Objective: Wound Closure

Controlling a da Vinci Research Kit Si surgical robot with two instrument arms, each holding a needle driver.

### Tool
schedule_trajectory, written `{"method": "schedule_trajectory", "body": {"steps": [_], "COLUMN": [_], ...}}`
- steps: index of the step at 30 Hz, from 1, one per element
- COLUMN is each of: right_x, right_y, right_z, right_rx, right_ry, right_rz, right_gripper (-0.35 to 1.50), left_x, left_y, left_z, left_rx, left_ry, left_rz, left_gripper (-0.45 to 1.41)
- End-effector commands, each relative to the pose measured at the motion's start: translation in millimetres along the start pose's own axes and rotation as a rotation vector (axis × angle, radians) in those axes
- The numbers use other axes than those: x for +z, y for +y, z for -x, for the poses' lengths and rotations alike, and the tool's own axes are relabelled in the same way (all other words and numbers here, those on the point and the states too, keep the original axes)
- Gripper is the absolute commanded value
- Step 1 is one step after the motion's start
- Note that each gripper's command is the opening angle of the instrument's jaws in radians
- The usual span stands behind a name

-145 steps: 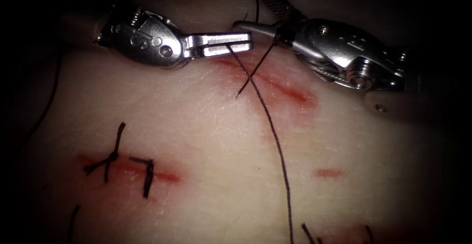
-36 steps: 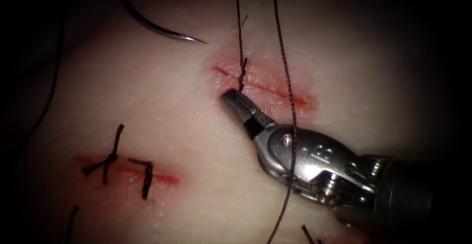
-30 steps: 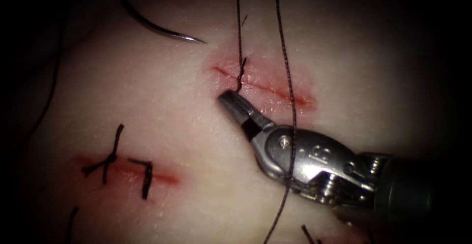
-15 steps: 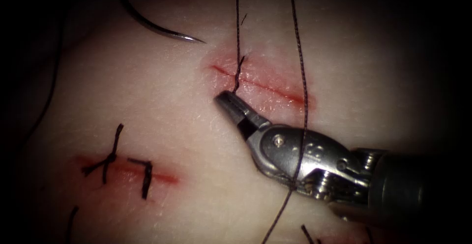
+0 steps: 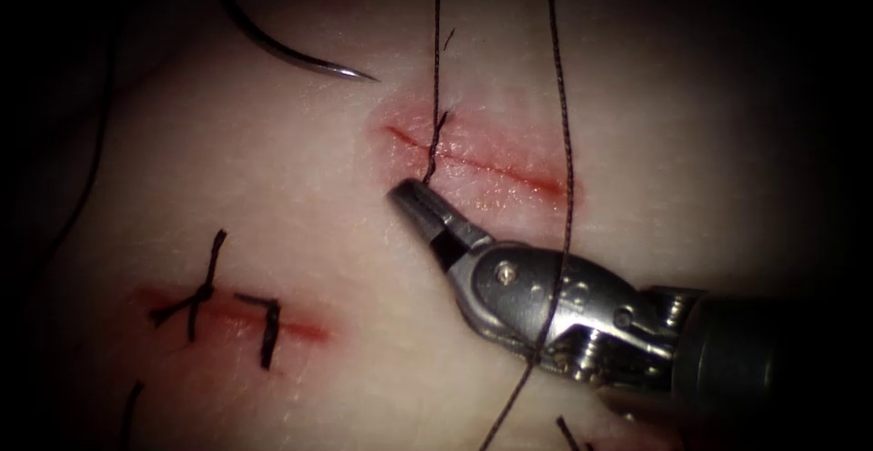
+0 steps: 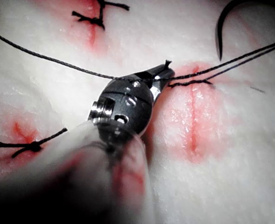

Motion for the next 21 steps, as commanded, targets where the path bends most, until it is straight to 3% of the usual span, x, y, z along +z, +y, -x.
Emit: {"method": "schedule_trajectory", "body": {"steps": [1, 12, 15, 16, 17, 18, 19, 21], "right_x": [0.7, 0.9, 1.1, 1.4, 1.4, 1.4, 1.5, 1.5], "right_y": [-0.5, -0.2, 0.3, 0.9, 0.9, 1.2, 1.8, 1.9], "right_z": [0.0, -0.2, -0.5, -0.9, -0.9, -1.1, -1.5, -1.6], "right_rx": [-0.001, 0.002, 0.002, 0.008, 0.008, 0.011, 0.016, 0.018], "right_ry": [0.002, 0.016, 0.056, 0.087, 0.087, 0.098, 0.124, 0.129], "right_rz": [-0.001, 0.001, -0.01, -0.009, -0.009, -0.01, -0.004, -0.003], "right_gripper": [-0.35, -0.35, -0.35, 0.09, 0.09, 0.42, 0.98, 1.08], "left_x": [1.1, 0.8, 0.3, -0.3, -0.3, -0.7, -1.5, -1.9], "left_y": [-0.1, -0.1, 0.4, 0.8, 0.8, 1.2, 1.9, 2.2], "left_z": [0.0, 0.1, 0.0, -0.1, -0.1, -0.2, -0.4, -0.6], "left_rx": [0.001, 0.003, 0.013, 0.023, 0.023, 0.028, 0.009, -0.009], "left_ry": [0.007, 0.023, 0.078, 0.145, 0.145, 0.198, 0.262, 0.278], "left_rz": [-0.002, 0.006, 0.031, 0.069, 0.069, 0.098, 0.147, 0.166], "left_gripper": [-0.45, -0.45, -0.45, -0.45, -0.45, -0.45, -0.45, -0.45]}}
